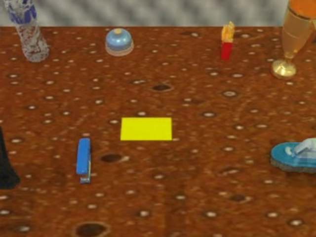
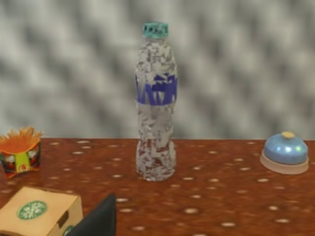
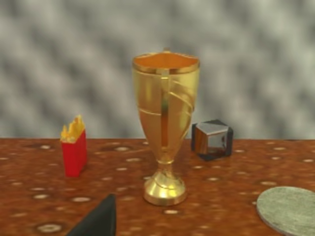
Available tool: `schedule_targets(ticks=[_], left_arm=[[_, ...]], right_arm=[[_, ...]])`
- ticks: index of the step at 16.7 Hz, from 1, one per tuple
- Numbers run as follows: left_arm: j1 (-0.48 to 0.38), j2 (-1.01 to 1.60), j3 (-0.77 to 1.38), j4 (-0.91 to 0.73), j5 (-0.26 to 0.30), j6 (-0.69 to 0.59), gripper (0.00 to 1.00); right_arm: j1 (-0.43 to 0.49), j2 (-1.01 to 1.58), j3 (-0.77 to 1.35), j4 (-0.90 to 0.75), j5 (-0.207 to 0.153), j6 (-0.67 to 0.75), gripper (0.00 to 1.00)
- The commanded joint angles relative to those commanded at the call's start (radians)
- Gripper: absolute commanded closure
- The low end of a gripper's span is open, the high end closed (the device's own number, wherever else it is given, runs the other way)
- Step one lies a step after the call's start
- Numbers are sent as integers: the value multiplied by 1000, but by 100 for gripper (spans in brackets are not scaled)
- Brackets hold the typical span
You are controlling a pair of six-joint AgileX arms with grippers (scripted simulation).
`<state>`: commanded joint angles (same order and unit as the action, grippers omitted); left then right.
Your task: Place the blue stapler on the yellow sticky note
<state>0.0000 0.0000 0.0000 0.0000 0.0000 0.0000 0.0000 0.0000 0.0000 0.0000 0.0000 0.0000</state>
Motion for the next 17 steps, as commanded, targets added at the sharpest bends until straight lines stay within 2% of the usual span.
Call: schedule_targets(ticks=[4,8,17], left_arm=[[-9,31,30,-21,1,-10,0],[-50,219,200,-143,2,-62,0],[-199,1119,798,-625,-1,-255,0]], right_arm=[[0,0,0,0,0,0,0],[0,0,0,0,0,0,0],[0,0,0,0,0,0,0]])
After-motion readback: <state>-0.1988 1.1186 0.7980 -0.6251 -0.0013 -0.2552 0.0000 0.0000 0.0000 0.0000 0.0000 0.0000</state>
